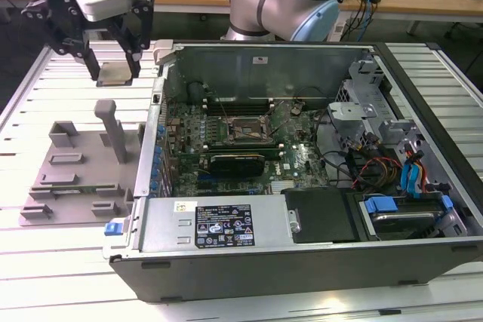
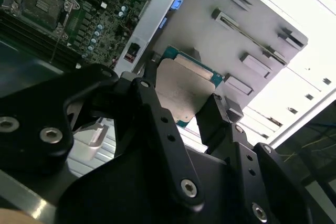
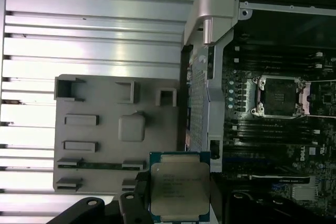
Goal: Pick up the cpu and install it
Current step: 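Pick up the cpu and move it towards the insertion slot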
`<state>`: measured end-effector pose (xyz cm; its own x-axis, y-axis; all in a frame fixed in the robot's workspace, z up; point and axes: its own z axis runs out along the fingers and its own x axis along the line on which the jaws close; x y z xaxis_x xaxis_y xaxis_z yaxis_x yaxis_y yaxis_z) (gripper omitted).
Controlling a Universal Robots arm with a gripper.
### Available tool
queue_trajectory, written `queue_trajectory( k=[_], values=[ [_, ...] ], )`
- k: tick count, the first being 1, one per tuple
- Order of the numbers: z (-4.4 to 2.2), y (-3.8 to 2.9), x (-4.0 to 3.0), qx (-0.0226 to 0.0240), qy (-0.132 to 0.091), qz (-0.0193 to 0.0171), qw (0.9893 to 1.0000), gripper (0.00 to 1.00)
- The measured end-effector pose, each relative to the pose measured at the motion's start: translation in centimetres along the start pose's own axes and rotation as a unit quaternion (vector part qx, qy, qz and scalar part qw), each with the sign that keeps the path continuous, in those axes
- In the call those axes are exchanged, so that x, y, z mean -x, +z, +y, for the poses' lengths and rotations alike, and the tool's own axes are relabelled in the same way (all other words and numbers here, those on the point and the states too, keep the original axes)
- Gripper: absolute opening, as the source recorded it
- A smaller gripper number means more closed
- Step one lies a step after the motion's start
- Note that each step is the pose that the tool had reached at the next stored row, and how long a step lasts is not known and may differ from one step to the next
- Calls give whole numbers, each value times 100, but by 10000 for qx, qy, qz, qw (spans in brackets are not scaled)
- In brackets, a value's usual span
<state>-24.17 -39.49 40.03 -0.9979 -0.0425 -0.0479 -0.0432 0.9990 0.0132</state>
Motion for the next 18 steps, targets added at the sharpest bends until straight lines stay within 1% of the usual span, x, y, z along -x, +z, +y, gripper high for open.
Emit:
queue_trajectory(
  k=[2,6,8,9,11,13,15,18],
  values=[
    [-2,2,31,0,0,0,10000,55],
    [-9,9,195,0,0,0,10000,55],
    [-11,11,237,0,0,0,10000,55],
    [-12,13,281,0,0,0,10000,55],
    [-15,16,341,0,0,1,10000,55],
    [-17,18,387,0,0,0,10000,55],
    [-21,22,475,-1,0,1,10000,55],
    [-24,25,541,0,0,0,10000,55]
  ],
)
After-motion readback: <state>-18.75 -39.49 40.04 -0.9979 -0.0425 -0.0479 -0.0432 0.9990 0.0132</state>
